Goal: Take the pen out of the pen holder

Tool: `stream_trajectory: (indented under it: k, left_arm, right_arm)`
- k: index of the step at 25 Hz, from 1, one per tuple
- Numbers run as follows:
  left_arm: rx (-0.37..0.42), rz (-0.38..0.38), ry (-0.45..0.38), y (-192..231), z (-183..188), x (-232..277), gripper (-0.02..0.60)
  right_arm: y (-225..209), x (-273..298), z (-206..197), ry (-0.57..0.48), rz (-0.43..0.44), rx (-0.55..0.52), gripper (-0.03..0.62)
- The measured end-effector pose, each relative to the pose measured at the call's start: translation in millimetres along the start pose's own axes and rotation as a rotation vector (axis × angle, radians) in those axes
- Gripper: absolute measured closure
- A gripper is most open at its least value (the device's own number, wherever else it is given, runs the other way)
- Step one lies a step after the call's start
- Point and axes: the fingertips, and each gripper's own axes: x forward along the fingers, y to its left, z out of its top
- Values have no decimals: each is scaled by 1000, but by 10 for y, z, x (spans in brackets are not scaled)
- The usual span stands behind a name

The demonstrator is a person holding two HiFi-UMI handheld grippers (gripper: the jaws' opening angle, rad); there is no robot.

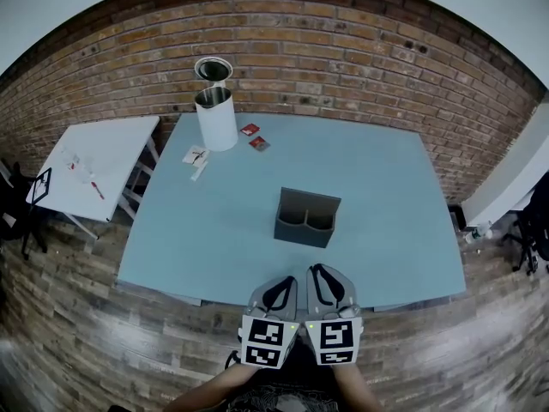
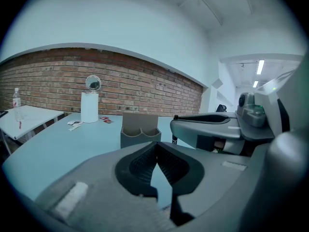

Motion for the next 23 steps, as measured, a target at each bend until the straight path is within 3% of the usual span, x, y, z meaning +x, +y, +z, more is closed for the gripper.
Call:
stream_trajectory:
  k: [23]
  left_arm:
    - [3,-1,13,-155,-171,-254,586]
  right_arm:
    - [97,-321,-157,29,-17,42,542]
